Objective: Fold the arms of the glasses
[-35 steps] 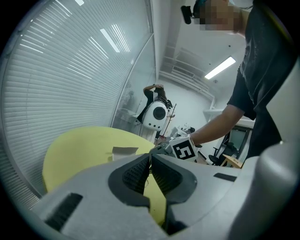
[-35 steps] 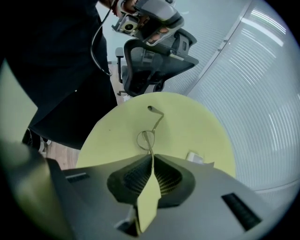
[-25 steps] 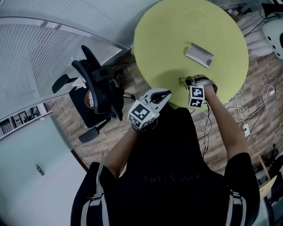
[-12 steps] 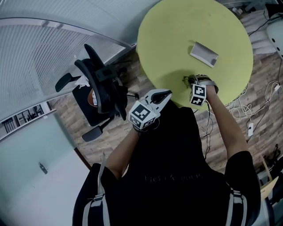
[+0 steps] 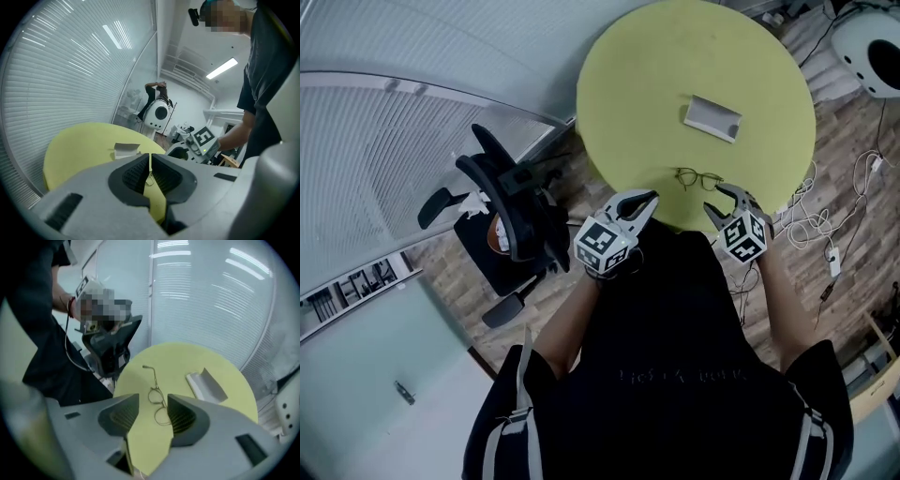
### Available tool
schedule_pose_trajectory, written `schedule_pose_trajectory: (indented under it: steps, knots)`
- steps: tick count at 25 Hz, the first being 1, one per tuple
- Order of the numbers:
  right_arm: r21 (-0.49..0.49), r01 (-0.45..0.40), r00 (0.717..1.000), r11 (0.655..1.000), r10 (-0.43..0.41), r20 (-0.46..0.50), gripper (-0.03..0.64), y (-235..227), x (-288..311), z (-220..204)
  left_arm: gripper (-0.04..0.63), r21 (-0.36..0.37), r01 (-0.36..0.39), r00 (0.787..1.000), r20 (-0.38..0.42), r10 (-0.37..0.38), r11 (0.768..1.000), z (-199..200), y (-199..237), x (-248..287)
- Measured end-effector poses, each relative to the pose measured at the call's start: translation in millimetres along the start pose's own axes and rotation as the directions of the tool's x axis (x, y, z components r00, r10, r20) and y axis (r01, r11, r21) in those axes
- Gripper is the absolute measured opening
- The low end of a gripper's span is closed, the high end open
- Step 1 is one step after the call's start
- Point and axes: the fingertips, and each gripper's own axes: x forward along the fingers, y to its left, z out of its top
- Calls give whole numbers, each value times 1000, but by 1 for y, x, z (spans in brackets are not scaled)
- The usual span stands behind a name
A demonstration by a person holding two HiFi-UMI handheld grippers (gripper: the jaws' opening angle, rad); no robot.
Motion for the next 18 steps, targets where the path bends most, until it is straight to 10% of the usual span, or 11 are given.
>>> schedule_pose_trajectory:
  steps: [3,10,12,18]
  knots:
    - [82,43,998,996,-45,31,38,12,-11,20,18,36,42,999,-10,-42,998,5,-4,12]
    - [195,57,997,979,-68,49,40,24,5,48,33,151,132,974,-201,-100,980,-33,0,46]
    - [257,20,998,966,-36,57,40,26,10,54,156,140,153,955,-276,-110,978,-52,8,53]
    - [376,27,998,926,-47,44,41,13,23,62,161,157,174,944,-307,-120,972,-54,15,58]
